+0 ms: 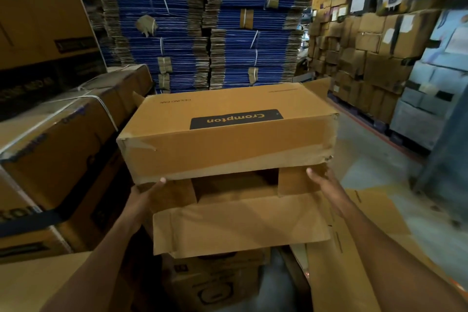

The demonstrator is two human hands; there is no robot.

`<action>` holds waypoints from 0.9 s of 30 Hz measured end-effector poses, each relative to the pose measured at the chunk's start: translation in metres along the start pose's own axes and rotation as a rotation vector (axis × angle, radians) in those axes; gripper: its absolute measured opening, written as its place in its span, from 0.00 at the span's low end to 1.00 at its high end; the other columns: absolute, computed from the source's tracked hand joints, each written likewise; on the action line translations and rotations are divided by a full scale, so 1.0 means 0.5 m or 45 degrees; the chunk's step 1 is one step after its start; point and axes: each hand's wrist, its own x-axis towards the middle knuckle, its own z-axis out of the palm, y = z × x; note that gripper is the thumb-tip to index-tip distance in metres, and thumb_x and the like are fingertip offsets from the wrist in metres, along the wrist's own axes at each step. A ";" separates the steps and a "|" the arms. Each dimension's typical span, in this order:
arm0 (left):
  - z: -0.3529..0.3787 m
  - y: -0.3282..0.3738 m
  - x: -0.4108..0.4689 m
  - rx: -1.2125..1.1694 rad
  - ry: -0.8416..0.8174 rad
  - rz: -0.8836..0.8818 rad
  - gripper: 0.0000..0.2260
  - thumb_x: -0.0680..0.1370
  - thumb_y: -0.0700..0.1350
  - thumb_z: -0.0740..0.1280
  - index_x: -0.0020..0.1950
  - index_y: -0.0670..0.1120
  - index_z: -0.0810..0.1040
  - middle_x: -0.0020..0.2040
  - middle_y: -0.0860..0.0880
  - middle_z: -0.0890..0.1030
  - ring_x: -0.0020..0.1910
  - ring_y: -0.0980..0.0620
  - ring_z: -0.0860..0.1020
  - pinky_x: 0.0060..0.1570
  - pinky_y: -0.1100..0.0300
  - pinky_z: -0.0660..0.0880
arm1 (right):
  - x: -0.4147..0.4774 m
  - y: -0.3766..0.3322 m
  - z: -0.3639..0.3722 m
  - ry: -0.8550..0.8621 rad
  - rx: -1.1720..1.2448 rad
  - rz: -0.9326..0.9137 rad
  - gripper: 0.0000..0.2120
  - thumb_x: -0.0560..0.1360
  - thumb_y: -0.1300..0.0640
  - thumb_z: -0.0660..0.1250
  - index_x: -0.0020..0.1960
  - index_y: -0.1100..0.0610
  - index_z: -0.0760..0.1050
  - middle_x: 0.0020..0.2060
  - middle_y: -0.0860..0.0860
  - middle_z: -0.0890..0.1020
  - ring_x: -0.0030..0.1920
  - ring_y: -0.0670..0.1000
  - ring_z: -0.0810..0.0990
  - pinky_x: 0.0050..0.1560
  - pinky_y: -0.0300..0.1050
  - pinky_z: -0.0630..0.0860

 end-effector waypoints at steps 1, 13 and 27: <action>0.000 -0.006 -0.001 -0.021 -0.013 -0.029 0.55 0.58 0.68 0.81 0.78 0.49 0.64 0.69 0.48 0.76 0.67 0.44 0.76 0.66 0.40 0.74 | 0.001 0.007 -0.001 -0.039 -0.004 0.038 0.39 0.80 0.43 0.67 0.82 0.56 0.53 0.78 0.53 0.64 0.78 0.58 0.62 0.73 0.55 0.62; 0.011 0.195 0.000 0.285 0.227 0.333 0.27 0.75 0.58 0.75 0.63 0.49 0.64 0.61 0.48 0.75 0.61 0.43 0.76 0.64 0.40 0.74 | 0.046 -0.161 -0.033 0.187 -0.146 -0.269 0.36 0.72 0.49 0.75 0.77 0.41 0.65 0.71 0.46 0.76 0.68 0.52 0.75 0.71 0.58 0.70; -0.044 0.242 0.067 1.066 0.245 0.215 0.36 0.72 0.64 0.74 0.74 0.56 0.63 0.71 0.39 0.70 0.67 0.36 0.73 0.65 0.38 0.72 | 0.087 -0.269 0.068 0.264 -1.291 -0.701 0.21 0.83 0.49 0.57 0.75 0.47 0.70 0.75 0.53 0.69 0.75 0.57 0.63 0.73 0.62 0.58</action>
